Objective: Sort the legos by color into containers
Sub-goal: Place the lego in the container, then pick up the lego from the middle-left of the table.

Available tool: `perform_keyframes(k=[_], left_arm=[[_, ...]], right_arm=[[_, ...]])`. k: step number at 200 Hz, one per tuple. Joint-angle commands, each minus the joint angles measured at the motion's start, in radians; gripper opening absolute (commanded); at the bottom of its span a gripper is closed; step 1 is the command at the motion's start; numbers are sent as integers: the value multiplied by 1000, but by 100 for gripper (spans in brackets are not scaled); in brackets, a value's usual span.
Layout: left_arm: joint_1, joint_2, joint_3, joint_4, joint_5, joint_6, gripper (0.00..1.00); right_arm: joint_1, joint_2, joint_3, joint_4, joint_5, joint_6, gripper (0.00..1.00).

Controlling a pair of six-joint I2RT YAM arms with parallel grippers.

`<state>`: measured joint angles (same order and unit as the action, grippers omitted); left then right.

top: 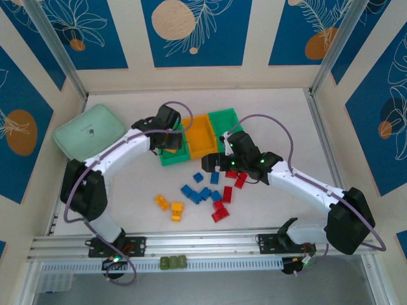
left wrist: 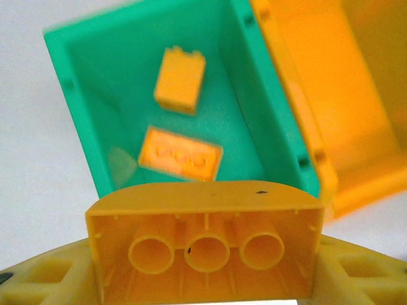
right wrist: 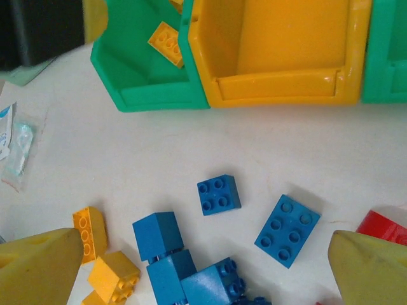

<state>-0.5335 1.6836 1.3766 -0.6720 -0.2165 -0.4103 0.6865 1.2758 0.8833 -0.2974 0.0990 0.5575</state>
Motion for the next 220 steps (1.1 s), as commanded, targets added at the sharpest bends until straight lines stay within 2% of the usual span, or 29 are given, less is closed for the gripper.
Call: perform_keyframes(k=[1, 36, 59, 76, 106, 129, 168, 220], left_arm=[[29, 96, 95, -24, -10, 67, 62], [54, 233, 219, -30, -1, 86, 62], [58, 304, 298, -77, -9, 104, 65], [58, 313, 312, -86, -24, 110, 70], [58, 294, 312, -89, -31, 112, 74], [59, 272, 315, -108, -37, 113, 75], [58, 167, 259, -103, 15, 99, 76], [46, -61, 34, -86, 98, 45, 76]], right_arm=[[-16, 39, 50, 14, -18, 3, 99], [-24, 72, 74, 30, -26, -1, 99], [-25, 82, 80, 32, -33, -1, 99], [-28, 82, 80, 29, -32, -4, 99], [-33, 76, 87, 23, -38, -9, 99], [-33, 63, 91, 17, -39, -11, 99], [-32, 47, 94, -8, -50, -30, 99], [16, 49, 97, -91, -60, -64, 99]])
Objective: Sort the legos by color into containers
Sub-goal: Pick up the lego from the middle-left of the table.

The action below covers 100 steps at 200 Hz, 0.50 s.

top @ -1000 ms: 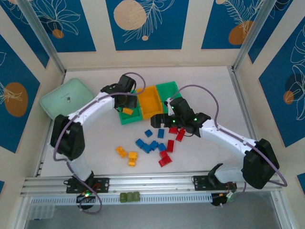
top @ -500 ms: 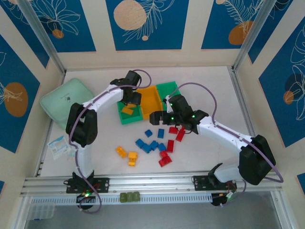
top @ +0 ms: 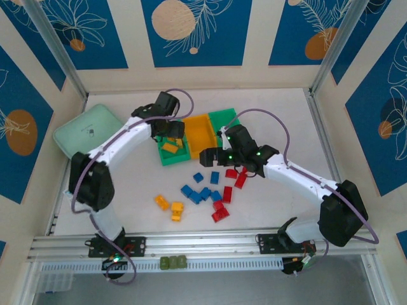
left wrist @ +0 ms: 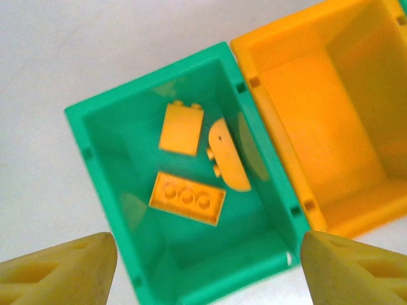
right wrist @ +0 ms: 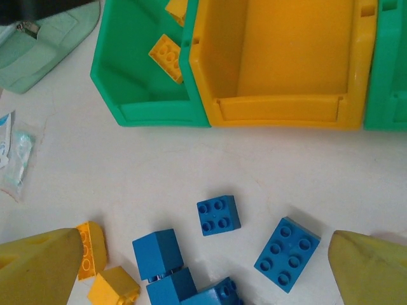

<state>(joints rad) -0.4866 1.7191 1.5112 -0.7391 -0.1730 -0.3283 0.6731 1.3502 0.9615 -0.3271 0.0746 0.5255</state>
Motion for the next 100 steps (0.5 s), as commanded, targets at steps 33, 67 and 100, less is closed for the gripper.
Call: perform_keyframes(k=[33, 67, 100], left_arm=[[-29, -266, -295, -31, 80, -91, 76], [-73, -436, -494, -80, 85, -218, 76], [-148, -561, -676, -81, 102, -410, 77]], right_arm=[[81, -14, 11, -86, -66, -25, 99], [154, 18, -9, -78, -73, -18, 99], [220, 67, -24, -34, -76, -15, 99]])
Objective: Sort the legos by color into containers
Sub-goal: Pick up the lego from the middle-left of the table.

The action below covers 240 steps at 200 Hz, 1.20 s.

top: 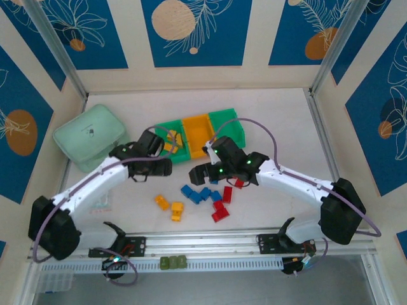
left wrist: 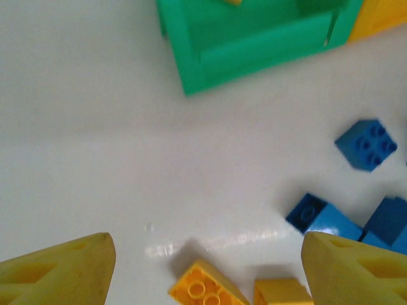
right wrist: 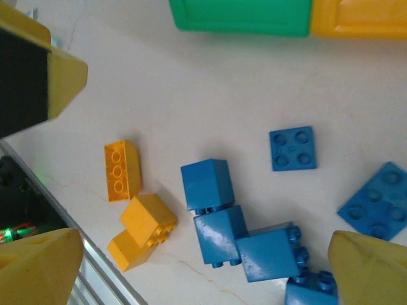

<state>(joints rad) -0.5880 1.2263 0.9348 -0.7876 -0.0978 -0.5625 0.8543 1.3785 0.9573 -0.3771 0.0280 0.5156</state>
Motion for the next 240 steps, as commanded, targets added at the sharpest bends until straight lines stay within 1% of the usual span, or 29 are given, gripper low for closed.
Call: perform_keyframes(k=[1, 24, 38, 59, 88, 132, 166, 186, 214, 240], left_arm=[[-49, -71, -105, -32, 27, -182, 77], [-104, -112, -210, 24, 33, -297, 77], [-124, -108, -250, 60, 54, -351, 77], [-164, -83, -281, 89, 34, -424, 77], [-179, -56, -327, 171, 19, -497, 76], [-188, 21, -343, 255, 34, -515, 70], [-196, 47, -348, 267, 16, -522, 63], [-195, 51, -357, 278, 7, -522, 58], [-196, 68, -362, 274, -1, -520, 47], [-196, 68, -368, 274, -10, -516, 41]], right_arm=[[41, 40, -18, 16, -29, -5, 99], [74, 90, -8, 32, -29, -4, 99], [93, 119, 9, 20, -13, -8, 99], [111, 136, 17, 16, 12, -10, 99], [109, 136, 6, 41, 14, -7, 99], [107, 146, 21, 29, 23, -24, 99], [106, 149, 20, 33, 21, -25, 99], [106, 156, 20, 37, 17, -23, 99], [106, 162, 29, 30, 16, -29, 99], [104, 163, 35, 29, 16, -32, 99]])
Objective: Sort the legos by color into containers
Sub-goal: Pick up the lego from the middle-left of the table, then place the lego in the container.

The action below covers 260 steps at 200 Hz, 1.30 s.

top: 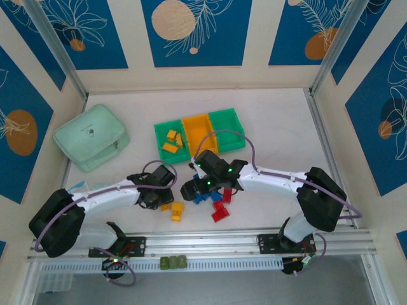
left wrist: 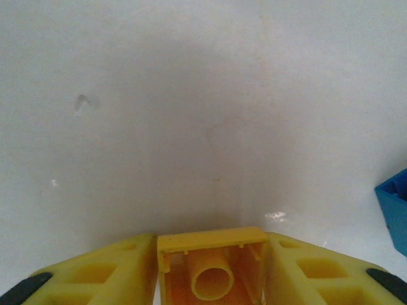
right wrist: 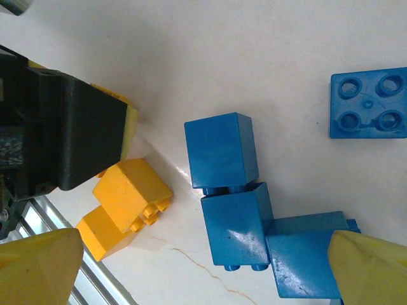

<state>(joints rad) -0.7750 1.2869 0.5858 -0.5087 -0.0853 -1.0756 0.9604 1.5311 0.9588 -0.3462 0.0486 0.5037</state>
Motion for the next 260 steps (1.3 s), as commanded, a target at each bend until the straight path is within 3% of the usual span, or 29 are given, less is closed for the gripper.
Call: perform_keyframes(k=[1, 81, 128, 161, 205, 260], left_arm=[[-9, 7, -19, -5, -23, -3, 41], [-9, -28, 16, -56, -68, 41, 18], [5, -89, 150, -180, -182, 146, 17], [76, -85, 297, -206, -230, 274, 17], [184, 56, 512, -166, -212, 440, 17], [284, 355, 752, -106, -190, 562, 17]], right_arm=[[-2, 11, 34, -2, -4, -21, 99], [-28, -15, 43, 3, -19, -16, 99], [-80, -62, 41, -5, -26, -16, 99], [-132, -99, 41, -4, -32, -11, 99], [-199, -112, 52, 1, -6, 1, 99], [-242, -109, 43, 31, 11, 4, 99]])
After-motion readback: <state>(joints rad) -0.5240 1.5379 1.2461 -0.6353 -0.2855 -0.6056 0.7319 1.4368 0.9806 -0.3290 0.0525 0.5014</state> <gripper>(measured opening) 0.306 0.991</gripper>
